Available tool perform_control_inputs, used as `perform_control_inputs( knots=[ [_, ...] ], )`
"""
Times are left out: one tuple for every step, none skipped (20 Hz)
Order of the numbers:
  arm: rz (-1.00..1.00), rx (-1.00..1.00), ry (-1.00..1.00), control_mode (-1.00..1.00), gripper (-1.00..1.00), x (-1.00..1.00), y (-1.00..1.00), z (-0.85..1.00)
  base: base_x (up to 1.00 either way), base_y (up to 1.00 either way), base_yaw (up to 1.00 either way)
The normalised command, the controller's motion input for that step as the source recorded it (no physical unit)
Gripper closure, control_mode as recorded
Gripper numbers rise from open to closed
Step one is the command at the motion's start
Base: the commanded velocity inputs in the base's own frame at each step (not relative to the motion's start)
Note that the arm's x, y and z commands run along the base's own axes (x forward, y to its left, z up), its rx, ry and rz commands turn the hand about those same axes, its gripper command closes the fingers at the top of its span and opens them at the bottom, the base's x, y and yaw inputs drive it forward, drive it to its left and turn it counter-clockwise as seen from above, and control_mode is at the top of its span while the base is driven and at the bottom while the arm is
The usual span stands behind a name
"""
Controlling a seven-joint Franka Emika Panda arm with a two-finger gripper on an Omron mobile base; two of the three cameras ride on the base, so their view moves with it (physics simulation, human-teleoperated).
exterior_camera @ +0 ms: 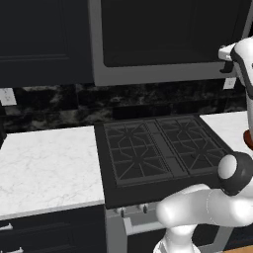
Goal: Open the microwave, place the bowl with waffle inside the microwave, then close the microwave door and turn it on.
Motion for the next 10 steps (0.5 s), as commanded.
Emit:
perform_control_inputs(
  knots=[
    [0.00,-0.06,0.00,-1.00,-1.00,0.79,-0.18,0.00,0.00,0.00,0.00],
    [0.00,-0.05,0.00,-1.00,-1.00,0.79,-0.19,0.00,0.00,0.00,0.00],
    [0.00,-0.05,0.00,-1.00,-1.00,0.77,-0.19,0.00,0.00,0.00,0.00],
    [0.00,-0.04,0.00,-1.00,-1.00,0.74,-0.19,0.00,0.00,0.00,0.00],
    [0.00,-0.04,0.00,-1.00,-1.00,0.69,-0.19,0.00,0.00,0.00,0.00],
    [0.00,-0.04,0.00,-1.00,-1.00,0.69,-0.18,0.00,0.00,0.00,0.00],
    [0.00,-0.05,0.00,-1.00,-1.00,0.69,-0.14,0.00,0.00,0.00,0.00],
    [0.00,-0.07,0.00,-1.00,-1.00,0.68,-0.05,0.00,0.00,0.00,0.00],
    [0.00,-0.13,0.00,-1.00,-1.00,0.66,0.00,0.00,0.00,0.00,0.00],
    [0.00,-0.18,0.00,-1.00,-1.00,0.64,0.00,0.00,0.00,0.00,0.00]
  ],
)
